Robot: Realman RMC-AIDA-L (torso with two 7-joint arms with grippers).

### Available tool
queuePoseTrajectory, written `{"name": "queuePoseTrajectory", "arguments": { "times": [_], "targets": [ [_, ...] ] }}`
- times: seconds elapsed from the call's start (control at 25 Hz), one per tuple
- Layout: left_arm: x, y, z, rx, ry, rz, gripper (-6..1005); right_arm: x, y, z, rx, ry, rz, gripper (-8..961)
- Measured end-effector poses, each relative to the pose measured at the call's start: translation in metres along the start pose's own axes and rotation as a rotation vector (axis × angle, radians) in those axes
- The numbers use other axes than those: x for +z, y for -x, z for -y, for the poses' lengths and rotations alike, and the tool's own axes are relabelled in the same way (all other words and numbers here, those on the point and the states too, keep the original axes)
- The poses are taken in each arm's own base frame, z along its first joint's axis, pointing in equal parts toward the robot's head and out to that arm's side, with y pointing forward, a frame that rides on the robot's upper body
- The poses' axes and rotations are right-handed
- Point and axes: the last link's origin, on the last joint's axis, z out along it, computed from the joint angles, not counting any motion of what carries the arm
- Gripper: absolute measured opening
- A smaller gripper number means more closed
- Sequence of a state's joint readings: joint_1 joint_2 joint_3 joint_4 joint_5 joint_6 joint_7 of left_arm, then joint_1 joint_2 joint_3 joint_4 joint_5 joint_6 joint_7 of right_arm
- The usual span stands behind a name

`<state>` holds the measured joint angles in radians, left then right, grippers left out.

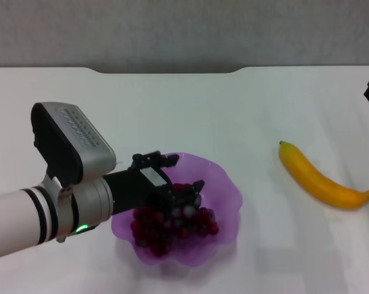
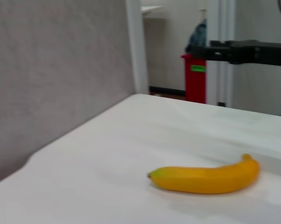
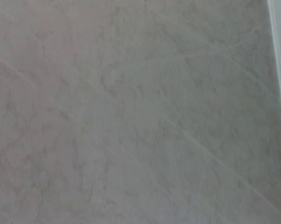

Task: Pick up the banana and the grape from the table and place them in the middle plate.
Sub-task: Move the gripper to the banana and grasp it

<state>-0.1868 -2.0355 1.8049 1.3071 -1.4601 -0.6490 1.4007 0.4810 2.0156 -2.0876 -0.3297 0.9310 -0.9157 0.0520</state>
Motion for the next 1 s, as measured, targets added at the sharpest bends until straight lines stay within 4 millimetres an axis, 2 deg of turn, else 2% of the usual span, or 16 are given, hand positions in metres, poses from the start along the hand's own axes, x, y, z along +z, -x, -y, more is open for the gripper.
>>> {"name": "queuePoseTrajectory", "arguments": {
  "times": [0.12, 0.24, 0.44, 0.76, 1.0],
  "targets": [
    [0.001, -0.003, 0.005, -0.006, -0.039, -0.017, 551, 0.0, 0.0, 0.0, 0.0, 0.0, 0.0, 884],
    [0.003, -0.011, 0.011, -0.001, -0.077, -0.045, 787, 0.001, 0.001, -0.001, 0.0, 0.002, 0.002, 884],
    [0.003, -0.016, 0.029, -0.056, -0.2, -0.091, 895, 0.003, 0.002, -0.005, 0.003, 0.011, 0.006, 884],
    [0.008, -0.012, 0.054, 0.056, -0.451, -0.065, 891, 0.003, 0.002, -0.005, 0.003, 0.012, 0.006, 884],
    [0.013, -0.011, 0.084, 0.016, -0.599, -0.05, 892, 0.007, 0.005, -0.011, 0.003, 0.027, 0.011, 884]
  ]
}}
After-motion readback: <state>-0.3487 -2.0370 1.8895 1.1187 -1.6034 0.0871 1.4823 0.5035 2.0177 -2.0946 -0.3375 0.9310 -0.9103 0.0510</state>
